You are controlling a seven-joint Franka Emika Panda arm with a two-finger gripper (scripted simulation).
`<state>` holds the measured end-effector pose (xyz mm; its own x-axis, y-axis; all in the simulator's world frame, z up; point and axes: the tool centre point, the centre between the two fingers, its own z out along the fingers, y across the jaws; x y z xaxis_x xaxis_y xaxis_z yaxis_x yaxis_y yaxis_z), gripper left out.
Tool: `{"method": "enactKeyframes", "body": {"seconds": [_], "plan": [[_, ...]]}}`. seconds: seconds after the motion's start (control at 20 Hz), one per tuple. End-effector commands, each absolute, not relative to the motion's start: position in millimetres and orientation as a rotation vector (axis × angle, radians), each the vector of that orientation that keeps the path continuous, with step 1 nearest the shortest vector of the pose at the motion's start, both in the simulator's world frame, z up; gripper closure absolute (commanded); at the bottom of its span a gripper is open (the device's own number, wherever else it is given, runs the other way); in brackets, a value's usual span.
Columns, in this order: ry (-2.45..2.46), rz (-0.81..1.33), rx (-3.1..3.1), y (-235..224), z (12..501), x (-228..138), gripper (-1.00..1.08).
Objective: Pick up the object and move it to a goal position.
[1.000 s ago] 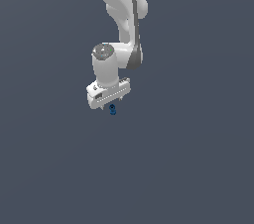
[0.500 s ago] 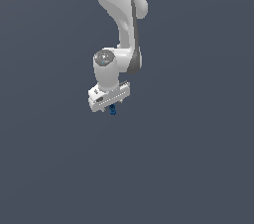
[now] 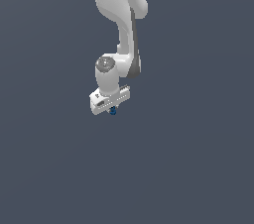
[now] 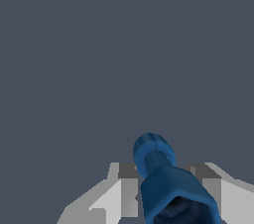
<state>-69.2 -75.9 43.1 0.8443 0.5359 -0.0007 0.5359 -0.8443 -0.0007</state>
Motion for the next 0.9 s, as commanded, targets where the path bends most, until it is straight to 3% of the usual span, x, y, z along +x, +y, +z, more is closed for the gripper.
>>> {"method": "enactKeyframes", "body": {"seconds": [0.0,0.85], "plan": [[-0.877,0.000,-3.017,-76,43,-69,1.08],[-0.877,-0.001,-3.017,-73,61,-72,1.08]]}}
